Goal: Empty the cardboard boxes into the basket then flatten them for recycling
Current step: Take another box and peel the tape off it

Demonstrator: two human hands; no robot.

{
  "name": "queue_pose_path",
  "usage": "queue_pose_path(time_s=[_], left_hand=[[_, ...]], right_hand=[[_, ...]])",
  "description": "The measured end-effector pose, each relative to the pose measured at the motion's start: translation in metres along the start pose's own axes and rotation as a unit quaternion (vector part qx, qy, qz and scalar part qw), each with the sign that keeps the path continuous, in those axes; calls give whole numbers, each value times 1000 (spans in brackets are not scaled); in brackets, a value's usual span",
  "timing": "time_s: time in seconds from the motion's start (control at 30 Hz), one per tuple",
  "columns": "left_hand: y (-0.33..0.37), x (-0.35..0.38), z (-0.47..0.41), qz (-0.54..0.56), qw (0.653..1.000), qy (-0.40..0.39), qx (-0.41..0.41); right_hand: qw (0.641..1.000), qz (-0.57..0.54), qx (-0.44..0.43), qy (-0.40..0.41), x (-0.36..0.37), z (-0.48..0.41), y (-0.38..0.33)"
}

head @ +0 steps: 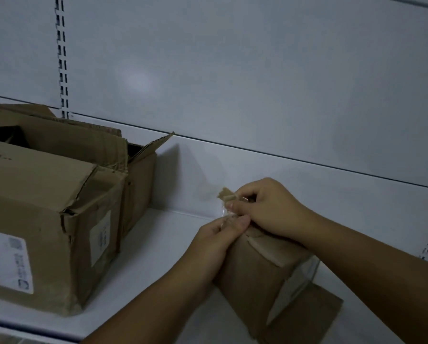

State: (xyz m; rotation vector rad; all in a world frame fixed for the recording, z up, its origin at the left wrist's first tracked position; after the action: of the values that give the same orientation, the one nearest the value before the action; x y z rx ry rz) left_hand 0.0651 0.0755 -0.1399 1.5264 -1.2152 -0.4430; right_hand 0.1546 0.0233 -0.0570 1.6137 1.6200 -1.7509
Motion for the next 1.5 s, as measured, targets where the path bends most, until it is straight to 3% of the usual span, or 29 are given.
queue_pose_path(time_s=[0.17,0.27,0.33,0.43,0.57,0.7,0.87,1.0,1.07,1.17,1.23,1.3,1.43,1.5], left_hand=[[-2,0,-3,-39,999,28,-10],[-4,-2,-2,-71,996,33,-34],[2,-5,0,-91,994,64,-19],[12,-11,5,-125,984,94,81],[26,-13,3,-175,971,67,151],[33,3,-10,-245,960,9,135],[28,16,-21,-289,949,-13,129],[23,36,-31,-317,942,-68,88],[28,46,-38,-373,917,-111,89],[67,74,-53,-469,856,-73,205],[91,115,-61,-449,846,-88,275],[93,170,-67,-458,823,-201,269],[51,275,-66,-511,729,-401,217],[36,312,-69,-454,756,-399,251]], right_hand=[[972,-169,161,-30,-2,-17,13],[954,-208,217,-11,-5,-27,19],[932,-288,214,57,-17,-34,21],[893,-368,177,188,-59,-35,29],[810,-532,214,122,-94,-18,67],[801,-531,252,112,-111,-2,109],[754,-551,277,227,-148,26,175],[689,-633,245,256,-178,57,208],[669,-663,211,261,-194,72,210],[664,-682,166,258,-214,99,204],[662,-691,143,253,-223,118,198],[666,-692,135,243,-230,136,189],[690,-667,127,251,-244,172,177],[711,-641,127,260,-259,193,180]])
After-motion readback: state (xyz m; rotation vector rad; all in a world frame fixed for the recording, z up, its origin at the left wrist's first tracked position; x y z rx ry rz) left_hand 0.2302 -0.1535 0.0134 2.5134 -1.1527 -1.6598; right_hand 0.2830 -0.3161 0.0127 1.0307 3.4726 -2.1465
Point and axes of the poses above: each hand's wrist, its own z-axis away from the middle knuckle, its own x-axis out of the palm, y = z × x, the point moved 3 cm from there along -z, towards the middle knuckle, and after that the axes turned 13 degrees about x, right-handed, at the moved point
